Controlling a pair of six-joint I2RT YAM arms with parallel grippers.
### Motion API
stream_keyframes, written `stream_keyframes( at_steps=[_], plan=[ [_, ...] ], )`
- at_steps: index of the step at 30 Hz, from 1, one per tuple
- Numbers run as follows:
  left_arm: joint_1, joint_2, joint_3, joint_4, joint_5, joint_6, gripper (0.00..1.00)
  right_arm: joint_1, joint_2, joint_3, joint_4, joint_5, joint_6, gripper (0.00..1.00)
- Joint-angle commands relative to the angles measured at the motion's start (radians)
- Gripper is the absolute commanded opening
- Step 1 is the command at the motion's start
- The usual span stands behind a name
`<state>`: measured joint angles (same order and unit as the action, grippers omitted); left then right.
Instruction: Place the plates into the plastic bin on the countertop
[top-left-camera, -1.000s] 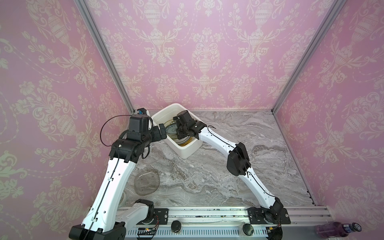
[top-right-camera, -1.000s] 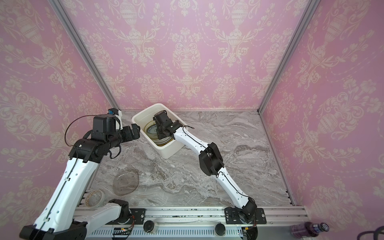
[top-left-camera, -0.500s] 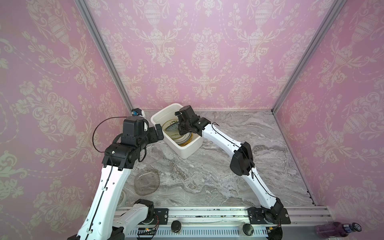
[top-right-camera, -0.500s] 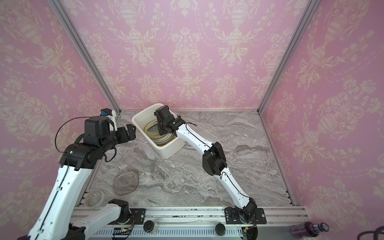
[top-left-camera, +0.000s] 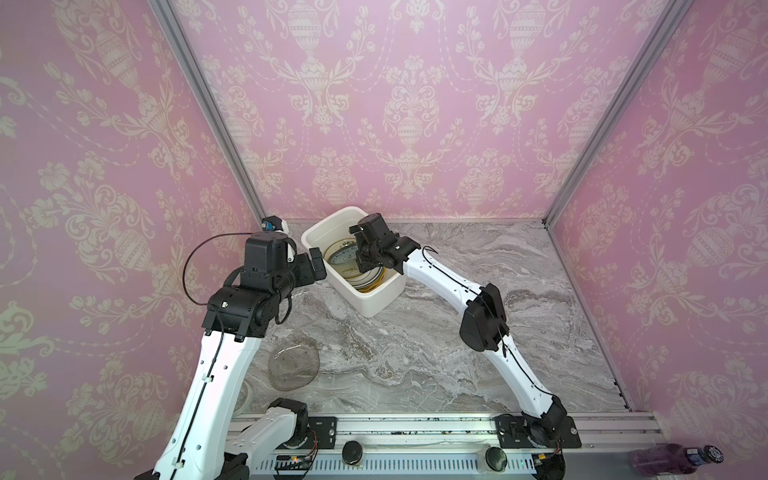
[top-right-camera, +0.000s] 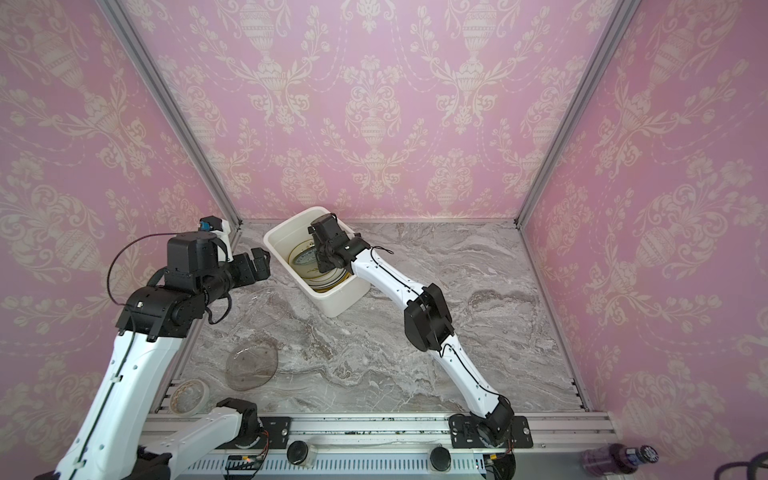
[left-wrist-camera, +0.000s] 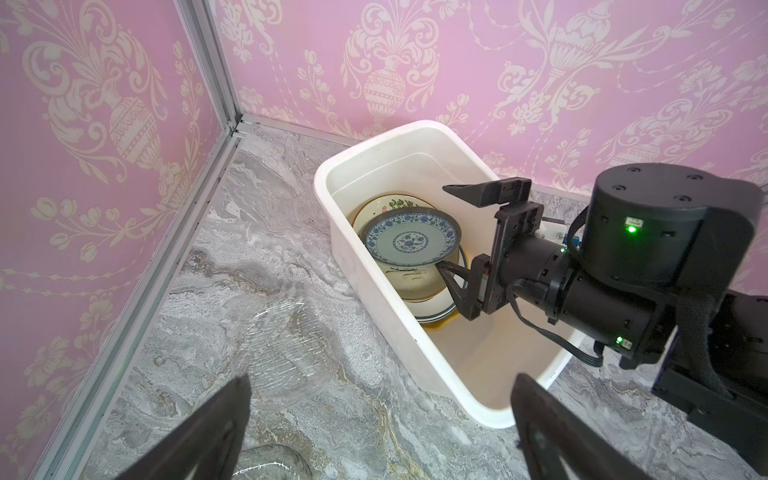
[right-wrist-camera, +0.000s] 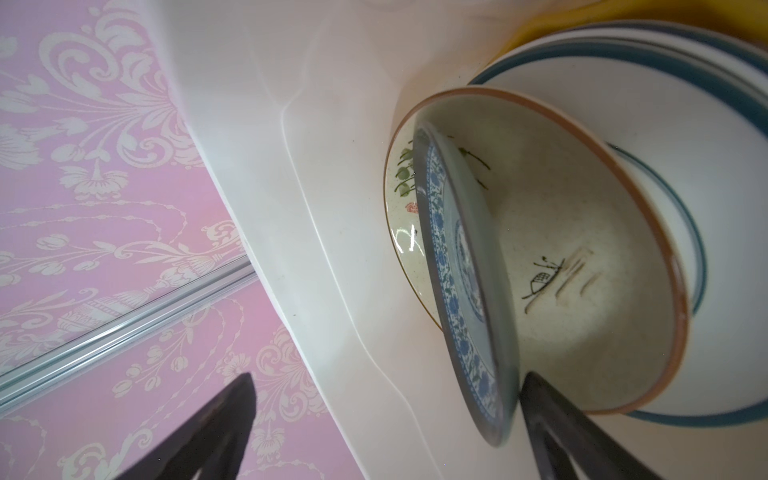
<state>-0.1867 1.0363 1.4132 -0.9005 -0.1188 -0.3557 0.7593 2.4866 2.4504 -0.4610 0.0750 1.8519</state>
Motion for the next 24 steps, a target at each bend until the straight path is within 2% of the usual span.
stream_keyframes(
  at_steps=[1,15,24],
  plan=[
    [-0.007,0.003,0.016,-0.024,-0.025,0.029,0.99,-0.014,0.044,0.023,-0.025,-0.006,-0.008,1.00],
    [-0.007,0.013,-0.010,-0.005,-0.026,0.047,0.99,-0.019,0.121,0.070,-0.045,-0.026,0.012,1.00],
    [-0.007,0.007,-0.016,-0.002,-0.029,0.050,0.99,-0.021,0.093,0.049,-0.089,-0.061,0.028,1.00]
  ],
)
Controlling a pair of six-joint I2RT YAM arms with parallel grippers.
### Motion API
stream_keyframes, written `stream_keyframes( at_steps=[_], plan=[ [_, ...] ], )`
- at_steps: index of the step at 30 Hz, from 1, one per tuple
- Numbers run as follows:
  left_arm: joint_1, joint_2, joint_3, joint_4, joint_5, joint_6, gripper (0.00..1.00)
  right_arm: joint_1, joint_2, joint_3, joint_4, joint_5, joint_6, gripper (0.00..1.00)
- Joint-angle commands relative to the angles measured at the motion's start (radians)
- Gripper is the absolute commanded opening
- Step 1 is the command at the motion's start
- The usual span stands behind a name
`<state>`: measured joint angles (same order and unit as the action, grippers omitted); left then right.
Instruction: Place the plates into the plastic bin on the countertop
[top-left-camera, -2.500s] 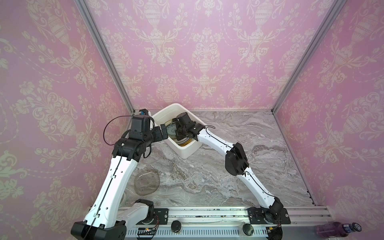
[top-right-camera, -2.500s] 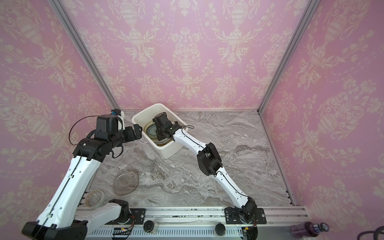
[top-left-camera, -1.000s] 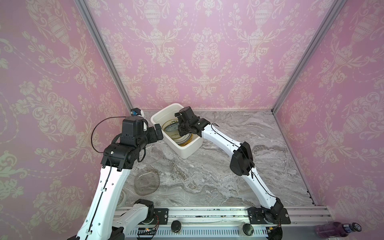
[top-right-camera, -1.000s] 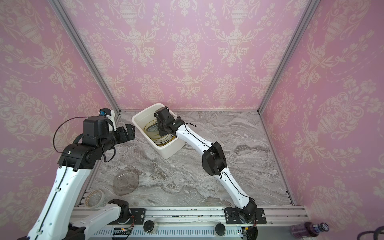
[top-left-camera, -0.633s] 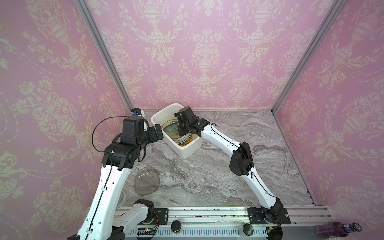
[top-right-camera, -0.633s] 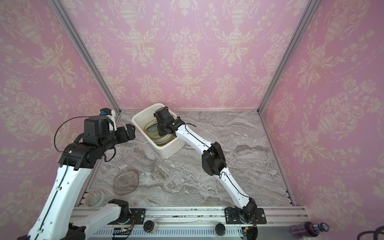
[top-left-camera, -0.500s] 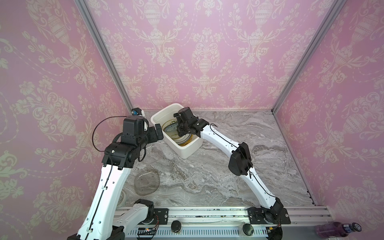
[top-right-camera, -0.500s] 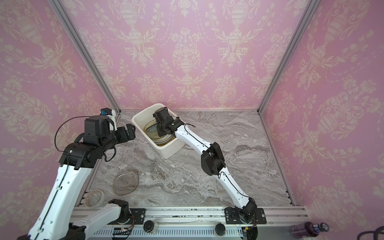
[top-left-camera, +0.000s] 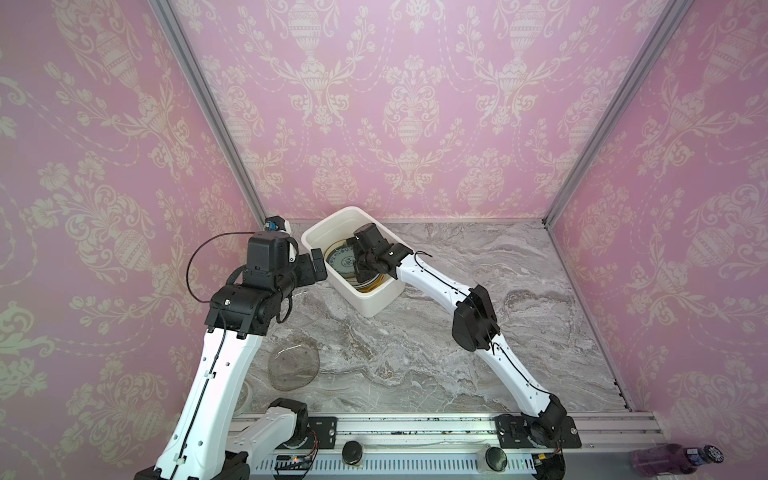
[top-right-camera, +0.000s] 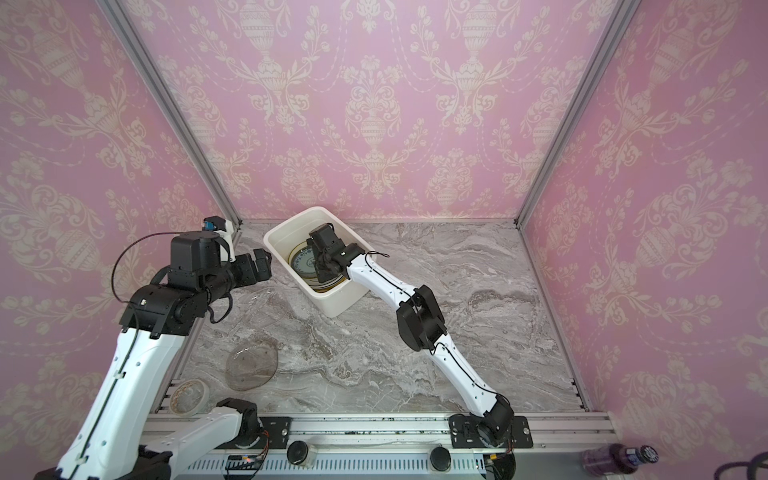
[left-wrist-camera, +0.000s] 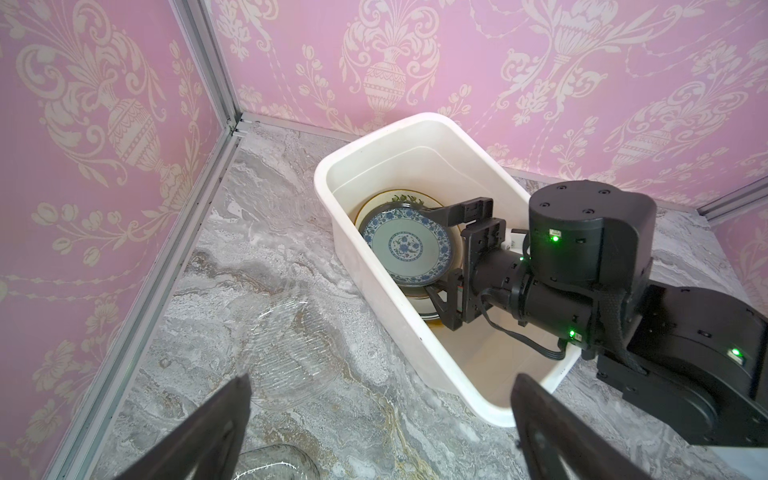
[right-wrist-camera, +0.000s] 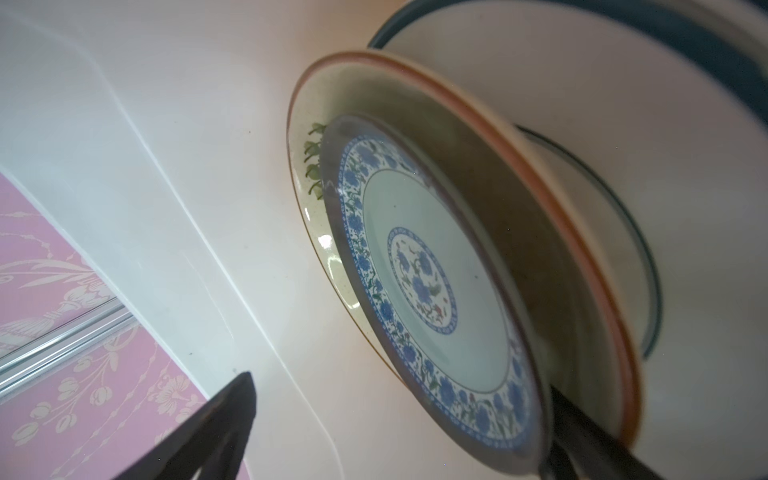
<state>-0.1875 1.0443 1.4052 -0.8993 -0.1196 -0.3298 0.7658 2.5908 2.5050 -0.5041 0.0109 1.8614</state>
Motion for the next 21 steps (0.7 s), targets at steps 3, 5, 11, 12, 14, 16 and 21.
stream_keyframes(
  at_steps=[3,5,11,12,14,16,21],
  plan=[
    [-0.006,-0.003,-0.008,-0.001,-0.028,0.019,0.99,-0.031,-0.017,-0.011,-0.039,-0.029,0.036,1.00],
    [-0.006,-0.006,-0.006,-0.004,-0.029,0.017,0.99,-0.033,-0.020,-0.010,-0.031,-0.044,0.043,1.00],
    [-0.006,-0.019,-0.003,-0.013,-0.035,0.014,0.99,-0.034,-0.038,-0.007,-0.044,-0.068,0.048,1.00],
    [-0.006,-0.020,-0.002,-0.014,-0.036,0.013,0.99,-0.035,-0.045,-0.008,-0.059,-0.063,0.044,1.00],
    [-0.006,-0.021,0.003,-0.016,-0.038,0.011,0.99,-0.033,-0.059,-0.009,-0.079,-0.053,0.030,1.00],
    [-0.006,-0.021,0.006,-0.018,-0.039,0.009,0.99,-0.034,-0.071,-0.009,-0.099,-0.040,0.019,1.00],
    [-0.006,-0.026,0.010,-0.020,-0.041,0.006,0.99,-0.035,-0.080,0.046,-0.177,-0.011,-0.040,1.00]
  ],
)
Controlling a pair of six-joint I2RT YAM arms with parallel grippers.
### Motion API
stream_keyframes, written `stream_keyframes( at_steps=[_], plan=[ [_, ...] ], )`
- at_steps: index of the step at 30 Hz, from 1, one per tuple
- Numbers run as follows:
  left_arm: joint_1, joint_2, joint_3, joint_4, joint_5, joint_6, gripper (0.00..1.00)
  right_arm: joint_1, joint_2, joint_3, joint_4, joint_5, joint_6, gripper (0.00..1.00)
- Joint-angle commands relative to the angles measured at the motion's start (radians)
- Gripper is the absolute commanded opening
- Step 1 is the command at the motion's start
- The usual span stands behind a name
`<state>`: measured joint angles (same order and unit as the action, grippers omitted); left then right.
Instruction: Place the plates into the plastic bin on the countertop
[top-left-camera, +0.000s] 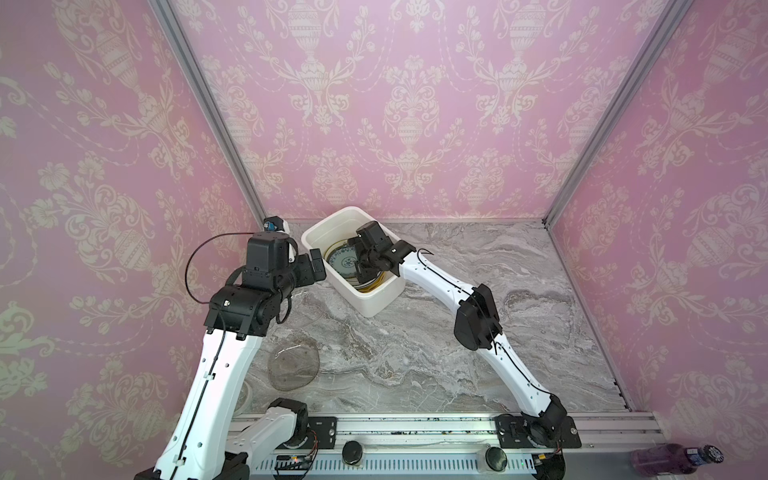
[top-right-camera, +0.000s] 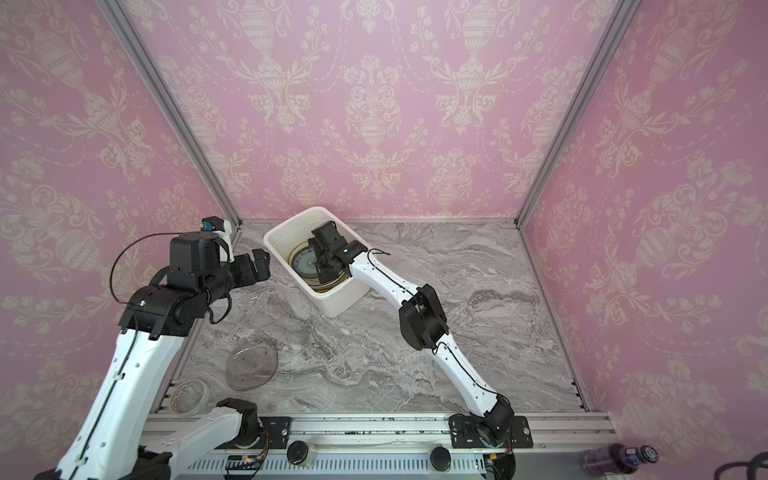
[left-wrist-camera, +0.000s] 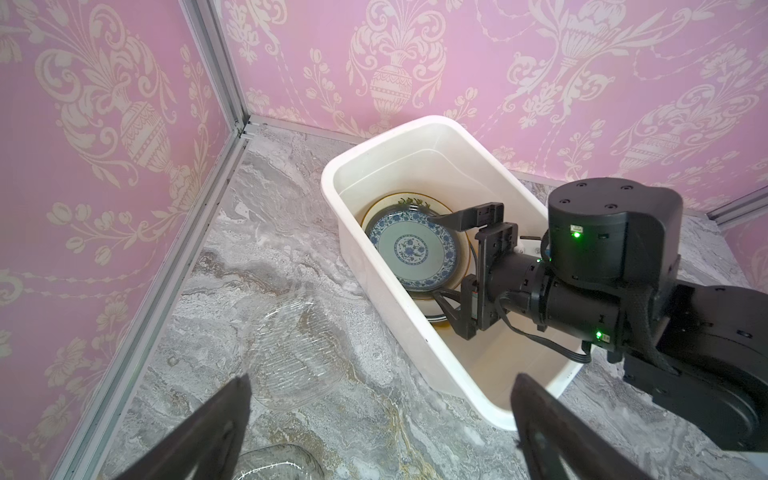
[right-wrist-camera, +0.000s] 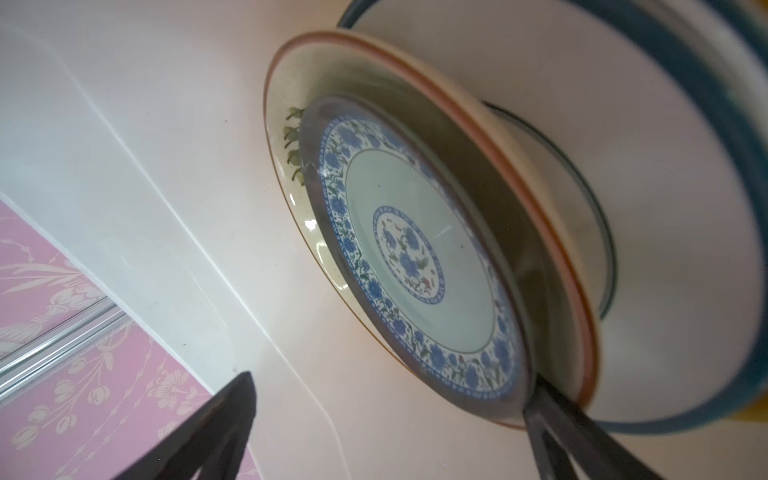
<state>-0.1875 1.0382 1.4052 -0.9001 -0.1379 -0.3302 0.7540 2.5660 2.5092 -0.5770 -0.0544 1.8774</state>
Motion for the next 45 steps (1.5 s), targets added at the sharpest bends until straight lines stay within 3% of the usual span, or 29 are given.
stream_keyframes(
  at_steps=[1,9,16,24,31,39,45],
  plan=[
    [-0.006,-0.020,0.012,-0.022,-0.024,0.005,0.99,-0.025,-0.052,0.058,-0.126,0.054,-0.065,1.00],
    [-0.006,-0.038,0.023,-0.040,-0.038,0.011,0.99,-0.024,-0.074,0.064,-0.163,0.071,-0.107,1.00],
    [-0.006,-0.044,0.040,-0.052,-0.050,-0.006,0.99,-0.022,-0.117,0.077,-0.085,0.080,-0.202,1.00],
    [-0.005,-0.072,0.078,-0.081,-0.136,0.012,0.99,-0.010,-0.260,0.030,-0.062,0.060,-0.458,1.00],
    [-0.004,-0.084,0.126,-0.128,-0.164,-0.019,0.99,0.023,-0.439,-0.115,-0.098,0.071,-0.724,1.00],
    [-0.005,-0.061,0.209,-0.202,-0.105,-0.149,0.99,0.061,-0.694,-0.368,-0.003,0.115,-1.082,1.00],
    [-0.004,-0.076,0.215,-0.250,-0.065,-0.295,0.99,0.065,-0.893,-0.577,0.084,0.123,-1.236,1.00]
  ],
)
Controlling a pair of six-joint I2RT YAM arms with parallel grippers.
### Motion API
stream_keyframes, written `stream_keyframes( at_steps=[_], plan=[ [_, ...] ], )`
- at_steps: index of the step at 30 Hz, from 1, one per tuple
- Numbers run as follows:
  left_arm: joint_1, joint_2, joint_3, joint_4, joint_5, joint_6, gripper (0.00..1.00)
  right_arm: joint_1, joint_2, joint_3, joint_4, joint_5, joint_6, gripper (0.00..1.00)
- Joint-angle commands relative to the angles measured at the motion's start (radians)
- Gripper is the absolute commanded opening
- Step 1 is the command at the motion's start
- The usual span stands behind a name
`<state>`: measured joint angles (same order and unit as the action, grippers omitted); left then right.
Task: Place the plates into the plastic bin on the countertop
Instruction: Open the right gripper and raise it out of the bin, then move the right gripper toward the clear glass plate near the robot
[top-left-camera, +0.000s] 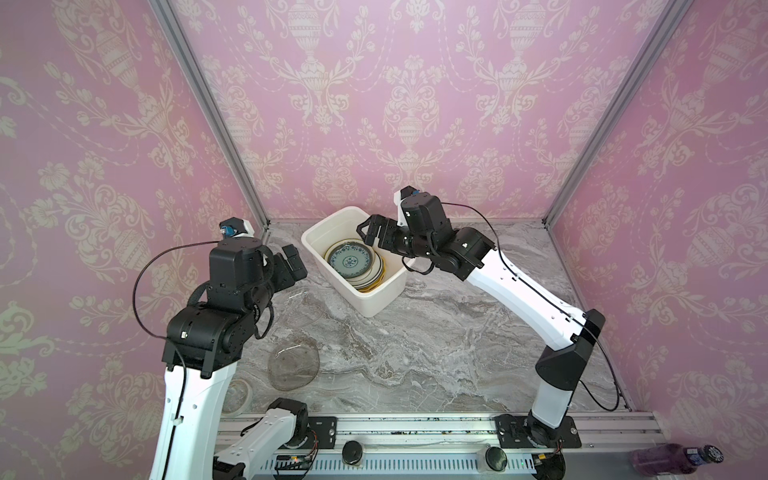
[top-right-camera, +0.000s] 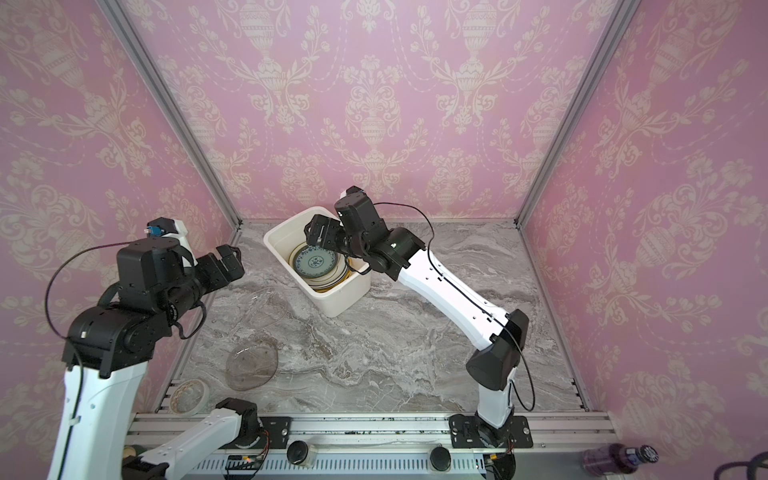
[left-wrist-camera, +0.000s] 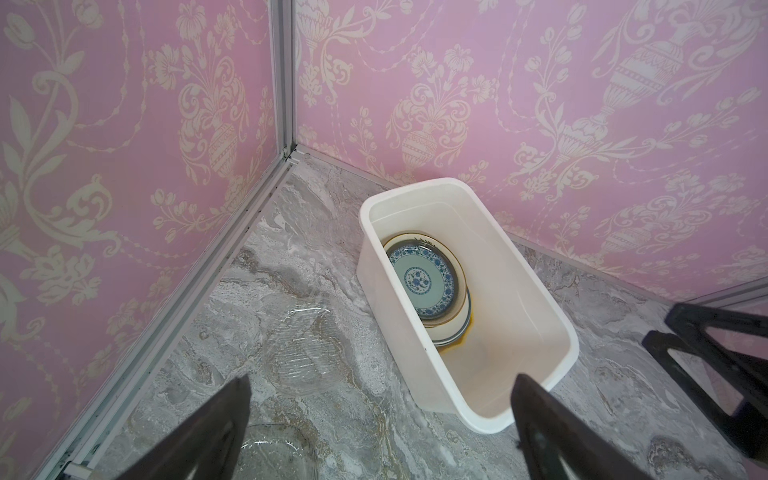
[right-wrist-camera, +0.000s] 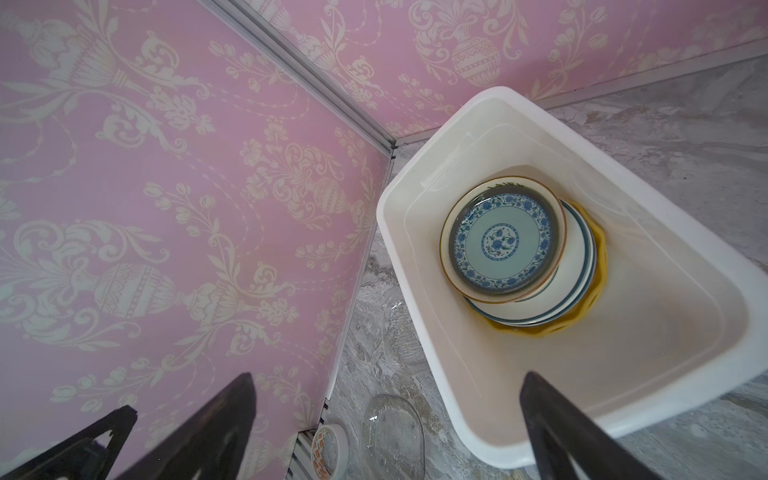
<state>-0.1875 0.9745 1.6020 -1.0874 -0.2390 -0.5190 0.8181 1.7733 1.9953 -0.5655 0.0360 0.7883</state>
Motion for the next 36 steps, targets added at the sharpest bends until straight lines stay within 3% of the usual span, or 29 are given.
stream_keyframes(
  at_steps=[1,6,8,11,15,19,27,30,32,36],
  plan=[
    [-0.004,-0.018,0.015,-0.067,0.039,-0.131,0.99,0.000,-0.132,-0.090,0.076,0.048,-0.173,1.00],
    [-0.005,-0.043,-0.024,-0.086,0.063,-0.240,0.99,-0.001,-0.302,-0.245,0.128,0.093,-0.355,1.00],
    [-0.005,-0.043,-0.036,-0.096,0.073,-0.263,0.99,-0.003,-0.382,-0.356,0.225,0.110,-0.364,1.00],
    [-0.005,-0.037,-0.038,-0.117,0.086,-0.294,0.99,-0.031,-0.546,-0.597,0.458,0.082,-0.271,1.00],
    [-0.005,-0.027,-0.035,-0.144,0.089,-0.309,0.99,-0.154,-0.720,-0.904,0.777,-0.168,-0.074,1.00],
    [-0.004,-0.013,-0.041,-0.203,0.082,-0.296,0.99,-0.196,-0.738,-0.889,0.658,-0.268,-0.087,0.99],
    [0.007,0.043,-0.109,-0.418,0.050,-0.353,0.99,-0.171,-0.657,-0.790,0.477,-0.327,-0.084,0.82],
    [0.050,0.087,-0.166,-0.513,0.057,-0.338,0.99,-0.064,-0.616,-0.765,0.447,-0.257,-0.108,0.78],
    [0.103,0.098,-0.237,-0.519,0.105,-0.303,0.99,0.037,-0.588,-0.750,0.443,-0.142,-0.127,0.78],
    [0.234,0.083,-0.369,-0.481,0.197,-0.269,0.99,0.145,-0.474,-0.693,0.427,-0.105,-0.005,0.75]
  ],
)
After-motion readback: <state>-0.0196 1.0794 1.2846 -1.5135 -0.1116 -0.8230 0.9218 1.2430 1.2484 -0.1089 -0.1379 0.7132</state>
